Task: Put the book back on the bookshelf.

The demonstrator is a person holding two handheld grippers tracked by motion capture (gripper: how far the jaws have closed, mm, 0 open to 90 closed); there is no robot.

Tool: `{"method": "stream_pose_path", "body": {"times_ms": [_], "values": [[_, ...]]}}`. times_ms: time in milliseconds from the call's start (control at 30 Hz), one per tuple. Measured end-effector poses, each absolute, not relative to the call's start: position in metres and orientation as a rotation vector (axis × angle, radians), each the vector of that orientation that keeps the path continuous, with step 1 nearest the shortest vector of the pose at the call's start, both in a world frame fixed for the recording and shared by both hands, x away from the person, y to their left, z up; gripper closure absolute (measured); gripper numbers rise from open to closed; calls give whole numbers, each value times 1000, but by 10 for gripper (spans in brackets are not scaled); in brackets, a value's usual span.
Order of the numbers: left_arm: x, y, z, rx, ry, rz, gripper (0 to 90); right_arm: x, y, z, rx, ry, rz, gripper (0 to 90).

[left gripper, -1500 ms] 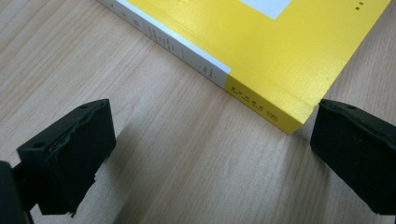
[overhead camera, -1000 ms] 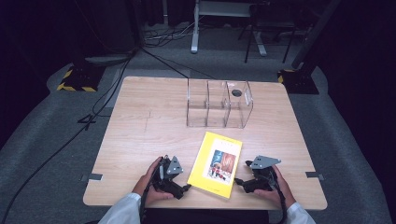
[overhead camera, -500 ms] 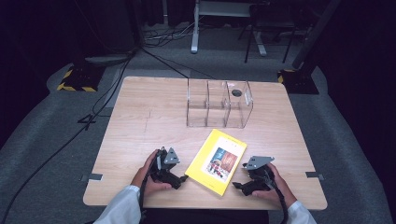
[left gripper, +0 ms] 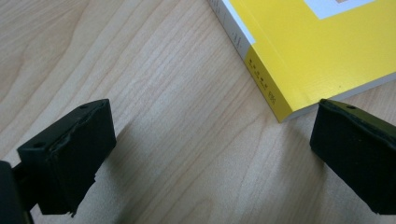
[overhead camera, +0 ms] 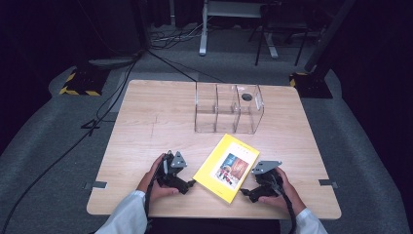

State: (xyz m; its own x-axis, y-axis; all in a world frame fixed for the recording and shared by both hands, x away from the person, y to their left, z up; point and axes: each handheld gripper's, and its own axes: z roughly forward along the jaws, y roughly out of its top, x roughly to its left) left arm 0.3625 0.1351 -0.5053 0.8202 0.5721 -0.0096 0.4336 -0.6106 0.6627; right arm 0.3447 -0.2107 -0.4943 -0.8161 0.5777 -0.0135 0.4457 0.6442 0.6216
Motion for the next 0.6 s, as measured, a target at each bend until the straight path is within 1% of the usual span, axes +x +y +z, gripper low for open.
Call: {"method": "stream_pose_path", "body": {"times_ms": [33,67,133,167,200,233,267,333,600], "values": [[362,136,-505,2321,740,266,6,345,-211,-494,837,2653,918,146],[361,136,-505,2318,742,266,7,346,-211,-492,837,2654,918,210],[360,136,-505,2316,747,264,7,347,-210,-490,817,2669,908,252],[360,136,-506,2313,749,271,7,346,-210,-488,791,2690,905,420],[360,136,-506,2313,749,271,7,345,-210,-486,784,2695,902,503],[359,136,-505,2319,745,268,7,344,-210,-484,785,2696,896,536],[359,136,-505,2319,745,267,7,343,-210,-484,786,2699,891,542],[359,136,-505,2319,745,267,7,344,-209,-483,789,2707,884,587],[359,136,-505,2316,749,268,7,352,-199,-475,807,2796,719,599]]}}
